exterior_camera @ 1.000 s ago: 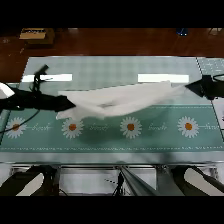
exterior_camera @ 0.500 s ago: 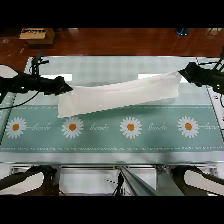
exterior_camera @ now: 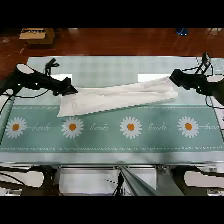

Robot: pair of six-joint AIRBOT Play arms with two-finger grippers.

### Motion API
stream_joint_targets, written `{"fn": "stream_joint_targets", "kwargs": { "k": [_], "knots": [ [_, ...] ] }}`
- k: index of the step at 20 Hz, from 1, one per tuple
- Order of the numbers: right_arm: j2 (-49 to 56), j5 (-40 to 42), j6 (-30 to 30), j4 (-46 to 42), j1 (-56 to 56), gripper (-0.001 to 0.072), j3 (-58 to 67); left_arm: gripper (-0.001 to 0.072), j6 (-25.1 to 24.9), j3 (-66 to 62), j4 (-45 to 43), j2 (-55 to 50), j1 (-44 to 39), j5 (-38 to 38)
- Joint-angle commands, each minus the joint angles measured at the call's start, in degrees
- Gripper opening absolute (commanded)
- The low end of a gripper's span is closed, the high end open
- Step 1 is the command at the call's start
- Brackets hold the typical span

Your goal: Fold the shirts.

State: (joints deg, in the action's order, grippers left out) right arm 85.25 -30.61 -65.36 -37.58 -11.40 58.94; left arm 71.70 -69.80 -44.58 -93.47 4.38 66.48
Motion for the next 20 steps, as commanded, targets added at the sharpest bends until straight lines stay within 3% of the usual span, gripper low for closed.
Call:
{"fn": "stream_joint_targets", "kwargs": {
  "k": [1, 2, 3, 6, 7, 8, 9, 12, 16, 20],
  "knots": [
    [1.07, 1.09, 0.52, -5.81, 0.92, 0.0022, 0.04, 0.0378, -0.17, -0.52, -0.04, -2.75, 0.48, 3.82],
    [1.05, 1.11, 0.5, -6.62, 0.74, 0.0022, 0.04, 0.0553, -0.15, -0.61, 0.0, -2.71, 0.9, 5.07],
    [1.07, 1.11, 0.5, -7.04, 0.63, 0.0022, 0.04, 0.0662, -0.17, -0.81, -0.02, -2.67, 1.53, 6.99],
    [1.07, 1.11, -0.39, -11.04, 0.61, 0.0024, 0.04, 0.0665, -0.61, -1.03, 0.04, -2.43, 3.82, 13.79],
    [1.05, 1.2, -0.48, -11.61, 0.42, 0.0111, 0.04, 0.0665, -0.61, -1.03, 0.04, -2.43, 4.57, 16.22],
    [0.94, 1.36, -0.48, -11.34, 0.35, 0.0357, 0.04, 0.0665, -0.63, -1.01, 0.04, -2.43, 5.07, 18.49],
    [0.35, 1.07, -0.22, -11.96, 0.02, 0.0513, 0.26, 0.0664, -1.09, -1.01, 0.07, -2.43, 5.42, 20.87],
    [-2.4, 2.54, -1.84, -15.58, -2.43, 0.0528, 0.7, 0.0664, -2.73, -1.01, 0.22, -2.4, 5.7, 25.9],
    [-1.33, -2.51, -18.58, -14.49, -11.89, 0.0527, 0.7, 0.0663, -5.09, -1.01, 6.32, -2.29, 5.7, 24.61],
    [4.26, -13.05, -9.22, -3.93, -16.28, 0.0544, 0.7, 0.0663, -8.24, -1.01, 11.65, -2.29, 5.7, 23.89]
  ]
}}
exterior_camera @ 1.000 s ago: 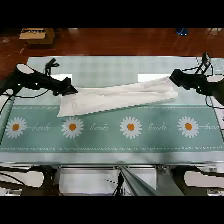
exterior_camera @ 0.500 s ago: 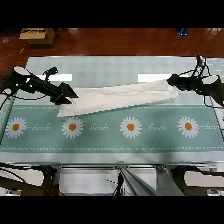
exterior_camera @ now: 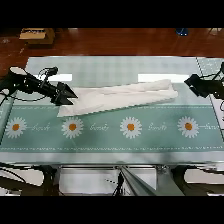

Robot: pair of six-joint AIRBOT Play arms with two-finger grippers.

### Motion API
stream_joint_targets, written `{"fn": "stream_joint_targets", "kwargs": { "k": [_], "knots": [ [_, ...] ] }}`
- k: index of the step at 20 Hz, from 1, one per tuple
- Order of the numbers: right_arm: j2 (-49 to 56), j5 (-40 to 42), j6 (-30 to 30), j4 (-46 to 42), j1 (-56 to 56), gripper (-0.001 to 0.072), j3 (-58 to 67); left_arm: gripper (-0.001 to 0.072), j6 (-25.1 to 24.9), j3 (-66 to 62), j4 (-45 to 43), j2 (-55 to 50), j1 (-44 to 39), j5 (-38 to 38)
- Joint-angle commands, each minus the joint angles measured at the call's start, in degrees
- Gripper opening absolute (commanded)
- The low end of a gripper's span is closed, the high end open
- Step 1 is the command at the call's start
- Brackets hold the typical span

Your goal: Fold the shirts.

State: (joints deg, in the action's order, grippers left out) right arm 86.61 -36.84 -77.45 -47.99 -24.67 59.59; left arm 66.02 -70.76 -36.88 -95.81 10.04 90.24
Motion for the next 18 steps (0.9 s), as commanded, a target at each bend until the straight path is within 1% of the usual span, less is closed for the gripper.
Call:
{"fn": "stream_joint_targets", "kwargs": {
  "k": [1, 4, 6, 11, 12, 13, 14, 15, 16, 17, 18],
  "knots": [
    [4.28, -7.67, 4.94, 9.88, -2.82, 0.0545, 0.04, 0.0663, -2.56, -0.04, 3.91, 0.04, 0.04, 0.02],
    [7.89, -8.24, 12.61, 22.56, -0.37, 0.0545, 0.04, 0.0663, -2.6, -0.04, 3.91, 0.02, 0.04, -0.79],
    [9.25, -6.86, 15.65, 27.1, 2.32, 0.0544, 0.04, 0.0662, -2.58, -0.04, 3.93, 0.02, 0.04, -1.31],
    [10.93, -1.11, 15.61, 28.2, 8.26, 0.0541, 0.04, 0.0662, -2.6, -0.04, 3.91, 0.02, 0.04, -1.31],
    [11.1, 0.52, 15.58, 28.46, 9.4, 0.0524, 0.04, 0.0662, -2.62, -0.04, 3.93, 0.02, 0.04, -1.33],
    [11.17, 2.58, 15.61, 28.55, 10.43, 0.0523, 0.04, 0.0662, -3.23, -0.04, 3.93, 0.02, 0.04, -1.33],
    [11.15, 4.48, 15.65, 28.55, 11.43, 0.0441, 0.04, 0.0662, -3.45, -0.04, 3.93, 0.02, 0.04, -1.33],
    [11.15, 6.47, 15.67, 28.52, 12.44, 0.0277, 0.04, 0.0661, -3.45, -0.04, 3.93, 0.02, 0.04, -1.36],
    [11.15, 7.91, 15.89, 28.52, 13.2, 0.0153, 0.04, 0.0661, -3.45, -0.04, 3.93, 0.02, 0.04, -1.38],
    [11.13, 8.24, 16.5, 28.55, 13.84, 0.0056, 0.04, 0.066, -3.45, -0.04, 3.93, 0.02, 0.04, -1.36],
    [11.04, 7.32, 17.16, 28.65, 13.81, 0.0023, 0.11, 0.066, -3.45, -0.04, 3.93, 0.02, 0.04, -1.38]
  ]
}}
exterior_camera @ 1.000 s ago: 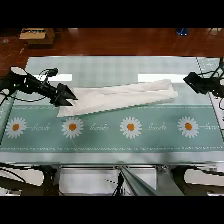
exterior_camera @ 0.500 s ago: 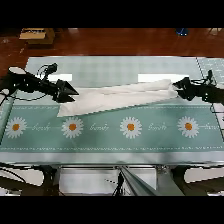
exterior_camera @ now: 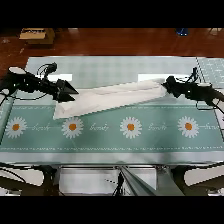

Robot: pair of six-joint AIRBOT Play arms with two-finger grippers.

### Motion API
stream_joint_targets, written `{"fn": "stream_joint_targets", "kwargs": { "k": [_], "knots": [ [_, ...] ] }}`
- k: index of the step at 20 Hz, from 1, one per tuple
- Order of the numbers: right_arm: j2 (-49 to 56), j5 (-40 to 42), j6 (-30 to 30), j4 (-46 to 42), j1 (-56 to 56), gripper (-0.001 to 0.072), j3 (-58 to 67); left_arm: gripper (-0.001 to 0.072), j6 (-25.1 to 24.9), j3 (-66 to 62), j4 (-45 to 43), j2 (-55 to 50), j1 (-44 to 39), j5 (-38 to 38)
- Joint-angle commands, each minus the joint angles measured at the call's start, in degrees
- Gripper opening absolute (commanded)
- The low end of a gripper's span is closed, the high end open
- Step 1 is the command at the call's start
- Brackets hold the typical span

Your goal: Fold the shirts.

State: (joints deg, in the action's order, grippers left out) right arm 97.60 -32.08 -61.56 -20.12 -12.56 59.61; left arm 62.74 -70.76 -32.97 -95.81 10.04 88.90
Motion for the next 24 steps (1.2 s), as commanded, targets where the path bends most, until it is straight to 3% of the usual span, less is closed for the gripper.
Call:
{"fn": "stream_joint_targets", "kwargs": {
  "k": [1, 5, 6, 8, 9, 10, 11, 12, 19, 24],
  "knots": [
    [-0.37, 0.98, 1.62, 0.39, 1.66, 0.0024, 0.07, 0.066, -0.17, -0.04, 0.02, 0.02, 0.04, -0.04],
    [-6.43, -6.69, 3.82, -3.21, 1.66, 0.0023, 0.07, 0.0636, -0.11, -0.04, 0.17, 0.02, -0.35, 0.0],
    [-8.9, -8.68, 3.82, -4.7, 1.66, 0.0022, 0.07, 0.0538, -0.11, -0.04, 0.87, 0.02, -0.66, 0.07],
    [-15.21, -11.91, 3.74, -7.67, 1.66, 0.0023, 0.07, 0.023, -0.13, -0.04, 4.59, 0.02, -1.79, 0.04],
    [-18.45, -12.85, 3.5, -8.79, 1.66, 0.0023, 0.07, 0.0177, -0.22, -0.04, 7.26, 0.04, -2.67, 0.02],
    [-21.99, -13.44, 2.49, -9.62, 1.66, 0.0022, 0.07, 0.0174, -1.01, -0.04, 9.81, 0.04, -3.67, -0.26],
    [-25.2, -13.88, 0.83, -10.54, 1.66, 0.0022, 0.07, 0.0084, -2.01, -0.04, 12.15, 0.13, -4.98, -1.09],
    [-28.59, -14.49, -0.98, -11.87, 1.68, 0.0022, 0.07, 0.0046, -2.27, -0.04, 13.66, 0.31, -6.51, -2.64],
    [-47.34, -20.87, -21.33, -28.37, 1.7, 0.0022, 0.07, 0.0029, -1.38, -0.04, 18.1, 0.37, -25.14, -21.22],
    [-54.21, -27.3, -25.53, -31.43, 1.7, 0.0022, 0.07, 0.0029, -0.04, -0.02, 18.27, -0.26, -38.29, -32.04]
  ]
}}
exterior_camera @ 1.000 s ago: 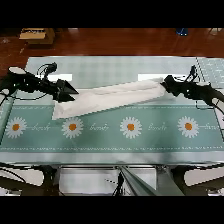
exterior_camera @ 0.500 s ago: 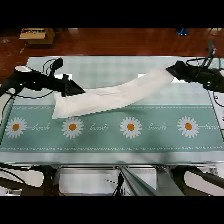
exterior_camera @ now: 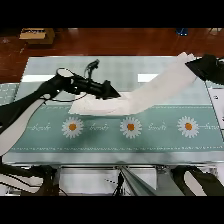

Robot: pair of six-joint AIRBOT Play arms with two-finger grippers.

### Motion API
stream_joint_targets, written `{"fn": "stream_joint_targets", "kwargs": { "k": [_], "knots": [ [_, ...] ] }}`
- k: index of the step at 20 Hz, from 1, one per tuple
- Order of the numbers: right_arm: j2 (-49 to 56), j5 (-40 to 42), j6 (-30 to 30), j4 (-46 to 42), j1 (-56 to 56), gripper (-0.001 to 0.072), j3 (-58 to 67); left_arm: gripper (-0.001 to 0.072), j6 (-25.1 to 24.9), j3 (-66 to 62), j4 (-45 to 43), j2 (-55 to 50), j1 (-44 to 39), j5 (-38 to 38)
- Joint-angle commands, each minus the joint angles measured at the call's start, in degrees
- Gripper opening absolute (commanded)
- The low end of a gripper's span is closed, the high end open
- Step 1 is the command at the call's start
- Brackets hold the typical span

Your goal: Fold the shirts.

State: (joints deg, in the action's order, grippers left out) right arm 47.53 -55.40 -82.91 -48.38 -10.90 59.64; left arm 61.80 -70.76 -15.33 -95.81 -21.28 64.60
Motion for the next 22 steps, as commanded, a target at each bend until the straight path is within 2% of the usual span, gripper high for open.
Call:
{"fn": "stream_joint_targets", "kwargs": {
  "k": [1, 7, 11, 13, 15, 18, 22],
  "knots": [
    [-4.9, -4.79, -4.68, -3.21, 0.04, 0.0022, 0.04, 0.0029, 0.9, -0.02, 0.63, -0.37, -8.9, -9.66],
    [-9.6, -9.49, -8.17, -3.17, 0.04, 0.0022, 0.04, 0.0029, 2.54, -0.04, 2.73, -4.63, -14.84, -13.07],
    [-14.25, -11.72, -11.89, -3.19, 0.04, 0.0022, 0.04, 0.0029, 2.27, -0.04, 13.14, -9.22, -19.41, -16.39],
    [-15.98, -12.39, -12.94, -3.67, 0.0, 0.0022, 0.04, 0.0029, -1.64, -0.04, 21.81, -11.06, -21.81, -16.61],
    [-16.7, -12.41, -13.94, -6.14, 0.0, 0.0022, 0.04, 0.0027, -4.17, -0.04, 24.83, -11.26, -21.88, -16.65],
    [-16.87, -12.39, -13.68, -7.93, 0.02, 0.0022, 0.04, 0.0025, -5.84, 0.24, 21.4, -8.17, -15.67, -14.25],
    [-16.85, -11.02, -11.08, -7.32, 0.07, 0.0022, -0.04, 0.0025, -5.57, 0.24, 7.06, 4.17, -0.79, -10.88]
  ]
}}
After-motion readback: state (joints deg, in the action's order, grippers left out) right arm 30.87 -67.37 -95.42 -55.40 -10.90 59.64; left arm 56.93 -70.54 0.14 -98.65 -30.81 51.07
